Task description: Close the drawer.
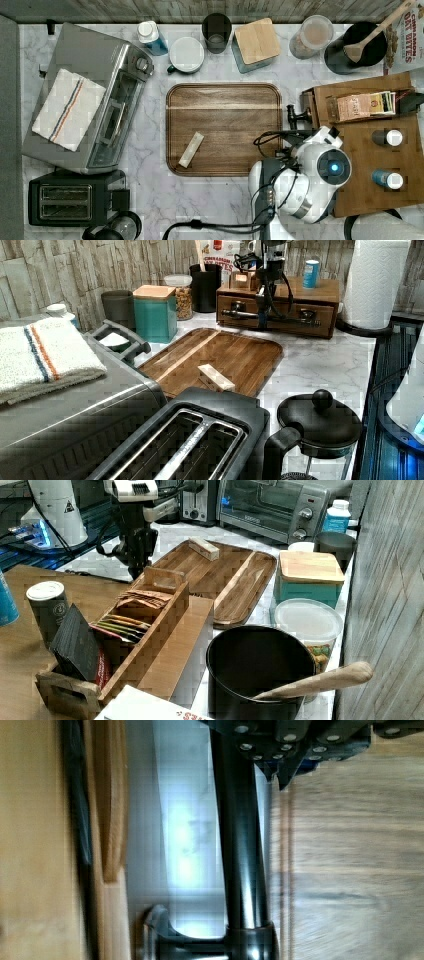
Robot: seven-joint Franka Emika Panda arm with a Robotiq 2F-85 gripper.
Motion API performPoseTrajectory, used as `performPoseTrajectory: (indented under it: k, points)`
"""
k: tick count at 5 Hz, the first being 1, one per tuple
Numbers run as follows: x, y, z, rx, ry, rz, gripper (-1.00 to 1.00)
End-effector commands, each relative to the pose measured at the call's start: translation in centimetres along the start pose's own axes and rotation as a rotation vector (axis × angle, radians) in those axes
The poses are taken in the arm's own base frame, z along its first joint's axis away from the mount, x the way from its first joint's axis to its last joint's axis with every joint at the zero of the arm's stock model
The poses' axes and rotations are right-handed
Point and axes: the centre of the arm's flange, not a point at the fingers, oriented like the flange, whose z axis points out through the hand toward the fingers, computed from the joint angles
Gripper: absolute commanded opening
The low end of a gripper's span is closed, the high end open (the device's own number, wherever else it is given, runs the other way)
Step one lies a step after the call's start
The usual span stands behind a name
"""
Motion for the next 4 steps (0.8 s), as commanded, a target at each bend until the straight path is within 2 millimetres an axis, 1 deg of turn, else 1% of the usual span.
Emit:
performPoseTrajectory:
  k: [1,4]
  points:
    - [4.34,11.56,-7.9,-0.21,0.124,0.101,-1.0]
    - [4.35,11.57,-7.91,-0.21,0.124,0.1,-1.0]
